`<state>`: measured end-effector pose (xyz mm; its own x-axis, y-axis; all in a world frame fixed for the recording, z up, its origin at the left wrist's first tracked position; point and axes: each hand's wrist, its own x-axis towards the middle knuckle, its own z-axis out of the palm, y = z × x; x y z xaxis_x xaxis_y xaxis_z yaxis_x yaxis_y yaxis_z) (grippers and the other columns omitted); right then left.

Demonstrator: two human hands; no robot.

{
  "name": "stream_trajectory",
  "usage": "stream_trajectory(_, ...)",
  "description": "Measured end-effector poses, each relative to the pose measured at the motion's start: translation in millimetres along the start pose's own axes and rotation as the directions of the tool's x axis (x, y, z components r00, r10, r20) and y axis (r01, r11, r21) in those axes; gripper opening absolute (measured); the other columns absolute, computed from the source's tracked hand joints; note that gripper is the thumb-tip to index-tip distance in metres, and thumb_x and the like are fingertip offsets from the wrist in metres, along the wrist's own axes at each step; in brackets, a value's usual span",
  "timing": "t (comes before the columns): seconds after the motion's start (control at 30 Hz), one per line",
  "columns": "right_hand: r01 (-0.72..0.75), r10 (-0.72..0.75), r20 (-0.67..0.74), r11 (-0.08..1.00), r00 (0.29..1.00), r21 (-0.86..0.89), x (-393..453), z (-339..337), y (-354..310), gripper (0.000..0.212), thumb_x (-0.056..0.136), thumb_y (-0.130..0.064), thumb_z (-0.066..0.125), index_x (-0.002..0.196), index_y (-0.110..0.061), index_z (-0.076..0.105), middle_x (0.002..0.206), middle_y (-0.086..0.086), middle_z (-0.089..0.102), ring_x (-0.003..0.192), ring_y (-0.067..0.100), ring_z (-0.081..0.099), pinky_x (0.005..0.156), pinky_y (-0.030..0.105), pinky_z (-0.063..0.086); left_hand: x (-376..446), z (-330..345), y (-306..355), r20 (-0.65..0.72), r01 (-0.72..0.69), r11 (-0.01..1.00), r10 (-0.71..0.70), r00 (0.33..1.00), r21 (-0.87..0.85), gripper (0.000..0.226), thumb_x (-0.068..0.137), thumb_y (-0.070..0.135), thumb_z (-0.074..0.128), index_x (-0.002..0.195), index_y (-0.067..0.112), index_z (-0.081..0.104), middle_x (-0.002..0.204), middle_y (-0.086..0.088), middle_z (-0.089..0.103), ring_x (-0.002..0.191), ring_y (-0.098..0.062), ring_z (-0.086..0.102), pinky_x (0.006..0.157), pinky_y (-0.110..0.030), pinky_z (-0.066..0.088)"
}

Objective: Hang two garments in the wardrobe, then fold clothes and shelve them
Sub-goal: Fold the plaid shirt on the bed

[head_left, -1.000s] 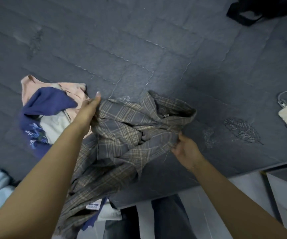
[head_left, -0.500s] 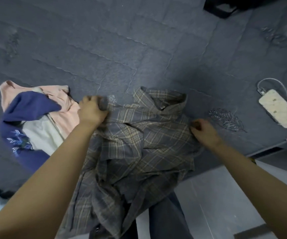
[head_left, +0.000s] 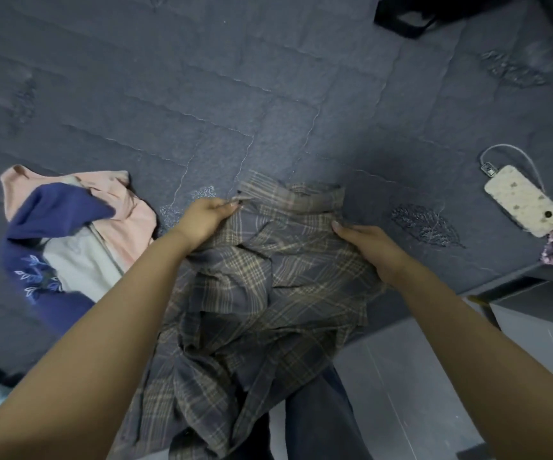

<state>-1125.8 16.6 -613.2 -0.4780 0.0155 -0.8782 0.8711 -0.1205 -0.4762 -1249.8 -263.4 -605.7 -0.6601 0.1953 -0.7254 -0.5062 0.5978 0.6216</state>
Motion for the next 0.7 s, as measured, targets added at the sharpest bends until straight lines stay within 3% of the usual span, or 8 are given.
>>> stream_trajectory(0.1,0.071,-0.077,0.067,0.993,0.995,0.091,-49.4,-13.0,-4.8,0.037,0.085,-0.046,0.066,0.105,-0.016,0.075,0.107,0.006,0.074,0.097,0.021,0.072,0.070,0.028,0.059,-42.8,-21.8,18.4,-0.088,-0.139,0.983,0.128,0.988,-0.123,0.029,0.099,0.020,0.053,0.075,0.012,0.066,0.062,0.012,0.069,0.059,0.002,0.061,0.062,-0.012,0.048)
stream_trajectory(0.2,0.200,-0.204,0.038,0.977,0.978,0.079,-107.1,-17.5,-17.3,0.037,0.086,-0.040,0.064,0.101,-0.008,0.074,0.106,0.015,0.073,0.099,0.030,0.070,0.076,0.034,0.060,-93.3,-48.8,47.5,-0.128,-0.283,0.935,0.260,0.957,-0.216,0.023,0.100,0.015,0.050,0.087,0.008,0.068,0.074,0.011,0.073,0.072,0.001,0.064,0.071,-0.012,0.050)
stream_trajectory(0.3,0.362,-0.363,-0.022,0.931,0.931,-0.034,-173.6,-9.0,-33.4,0.048,0.085,-0.035,0.066,0.099,0.011,0.064,0.098,0.026,0.069,0.092,0.040,0.068,0.083,0.049,0.057,-149.5,-78.6,82.1,-0.165,-0.401,0.857,0.366,0.916,-0.323,0.028,0.099,0.016,0.049,0.079,0.014,0.068,0.071,0.009,0.071,0.066,-0.001,0.064,0.063,-0.014,0.049)
stream_trajectory(0.37,0.471,-0.473,-0.034,0.881,0.880,-0.051,-218.9,3.3,-41.2,0.041,0.084,-0.029,0.068,0.074,0.009,0.055,0.074,0.019,0.058,0.071,0.029,0.060,0.069,0.040,0.050,-190.9,-98.2,103.3,-0.182,-0.478,0.803,0.442,0.878,-0.355,0.032,0.098,0.019,0.050,0.075,0.016,0.073,0.073,0.007,0.072,0.068,-0.003,0.065,0.061,-0.014,0.049)
stream_trajectory(0.43,0.539,-0.540,-0.009,0.841,0.842,-0.051,-260.7,17.3,-45.3,0.034,0.086,-0.019,0.066,0.063,-0.003,0.047,0.073,0.016,0.045,0.072,0.019,0.051,0.071,0.031,0.039,-235.2,-115.0,123.9,-0.197,-0.564,0.744,0.530,0.825,-0.358,0.029,0.097,0.020,0.052,0.084,0.021,0.077,0.085,0.005,0.075,0.079,-0.005,0.068,0.068,-0.015,0.052)
stream_trajectory(0.57,0.573,-0.573,0.042,0.820,0.819,0.019,-329.7,52.9,-51.0,0.016,0.095,-0.007,0.052,0.094,-0.003,0.067,0.103,0.007,0.070,0.096,0.019,0.066,0.078,0.023,0.051,-320.4,-141.7,164.0,-0.223,-0.711,0.652,0.676,0.702,-0.261,0.023,0.096,0.027,0.055,0.094,0.027,0.078,0.093,0.004,0.076,0.086,-0.007,0.071,0.068,-0.015,0.052)
stream_trajectory(0.7,0.574,-0.587,0.045,0.803,0.808,0.160,-388.3,80.6,-62.7,0.040,0.086,-0.022,0.063,0.113,0.007,0.062,0.114,0.014,0.069,0.106,0.030,0.065,0.083,0.029,0.056,-384.1,-160.3,194.7,-0.211,-0.769,0.602,0.740,0.638,-0.215,0.022,0.096,0.026,0.058,0.089,0.029,0.079,0.092,0.003,0.076,0.085,-0.009,0.071,0.068,-0.016,0.053)
